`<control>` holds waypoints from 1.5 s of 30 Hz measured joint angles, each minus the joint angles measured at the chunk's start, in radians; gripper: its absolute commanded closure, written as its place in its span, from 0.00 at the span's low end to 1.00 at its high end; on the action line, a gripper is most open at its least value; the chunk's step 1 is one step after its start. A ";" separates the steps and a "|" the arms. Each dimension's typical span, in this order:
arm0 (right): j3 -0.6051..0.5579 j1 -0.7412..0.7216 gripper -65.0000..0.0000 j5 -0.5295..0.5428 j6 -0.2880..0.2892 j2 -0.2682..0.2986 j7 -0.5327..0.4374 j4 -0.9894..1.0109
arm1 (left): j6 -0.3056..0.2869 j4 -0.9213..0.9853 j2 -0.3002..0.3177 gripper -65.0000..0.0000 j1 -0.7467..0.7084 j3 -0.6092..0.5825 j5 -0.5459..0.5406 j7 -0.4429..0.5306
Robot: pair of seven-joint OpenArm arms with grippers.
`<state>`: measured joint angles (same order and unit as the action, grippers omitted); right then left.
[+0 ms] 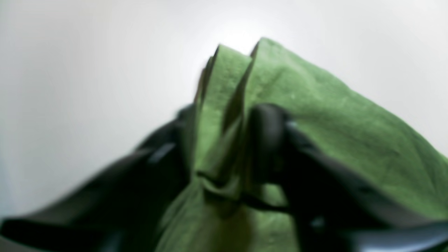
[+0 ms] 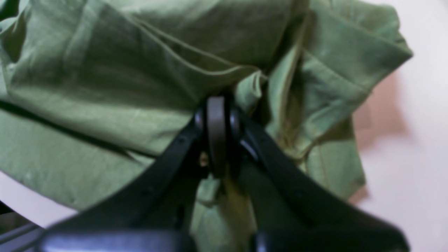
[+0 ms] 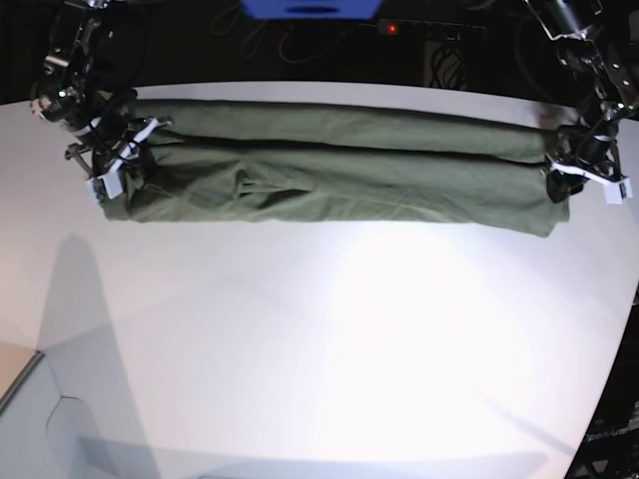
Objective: Layout the t-shirt on the table in an organized manner, then fold the t-shirt properly
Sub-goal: 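Grasp the shirt end with the left gripper and fold it toward the right gripper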
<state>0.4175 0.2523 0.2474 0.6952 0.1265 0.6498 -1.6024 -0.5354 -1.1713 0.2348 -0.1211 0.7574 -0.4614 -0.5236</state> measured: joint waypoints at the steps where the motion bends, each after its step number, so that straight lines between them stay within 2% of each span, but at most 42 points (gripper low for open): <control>1: 0.000 -0.002 1.00 0.000 0.000 0.000 0.001 0.000 | 0.000 0.008 0.000 0.83 0.005 0.001 -0.001 0.001; 4: 0.000 -0.002 1.00 0.000 0.000 0.000 0.001 0.000 | -0.004 0.028 -0.002 1.00 0.023 0.000 -0.004 0.000; 11: 0.000 -0.002 1.00 0.000 0.000 0.000 0.001 0.000 | 0.005 -0.049 -0.011 1.00 0.016 0.000 0.026 -0.065; 17: 0.000 -0.002 1.00 0.000 0.000 0.000 0.001 0.000 | 0.015 -0.200 -0.016 1.00 0.045 0.000 0.046 -0.114; 19: -0.002 -0.002 1.00 0.000 0.000 -0.002 0.004 0.000 | 0.013 -0.278 -0.020 1.00 0.052 -0.002 0.037 -0.166; 21: -0.024 -0.011 1.00 -0.002 -0.001 -0.001 0.006 -0.001 | 0.020 -0.362 -0.053 1.00 0.052 0.002 0.041 -0.203; 25: -0.064 -0.051 1.00 -0.004 -0.001 -0.001 0.015 0.010 | 0.013 -0.531 -0.174 1.00 0.034 -0.008 0.055 -0.293; 28: -0.093 -0.075 1.00 -0.006 -0.004 -0.002 0.015 0.025 | 0.014 -0.635 -0.251 1.00 0.023 -0.016 0.051 -0.315; 30: -0.115 -0.088 1.00 -0.008 -0.004 -0.002 0.019 0.032 | 0.023 -0.681 -0.271 1.00 0.010 -0.071 0.087 -0.345; 36: -0.134 -0.092 1.00 -0.004 -0.004 -0.006 0.013 0.032 | 0.015 -0.728 -0.330 1.00 -0.038 -0.280 0.184 -0.337; 39: -0.133 -0.091 1.00 -0.004 -0.004 -0.002 0.016 0.032 | 0.018 -0.726 -0.334 1.00 -0.071 -0.396 0.242 -0.341; 41: -0.133 -0.091 1.00 -0.005 -0.004 -0.003 0.016 0.032 | 0.016 -0.723 -0.335 1.00 -0.084 -0.470 0.242 -0.340; 45: -0.133 -0.091 1.00 -0.005 -0.004 -0.003 0.016 0.032 | 0.016 -0.723 -0.335 1.00 -0.092 -0.548 0.283 -0.317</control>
<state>0.2848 0.1616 0.2428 0.6914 0.1238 0.6659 -1.5707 -0.5198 -1.8938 -0.0998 -0.2134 0.2092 -0.1783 -0.8410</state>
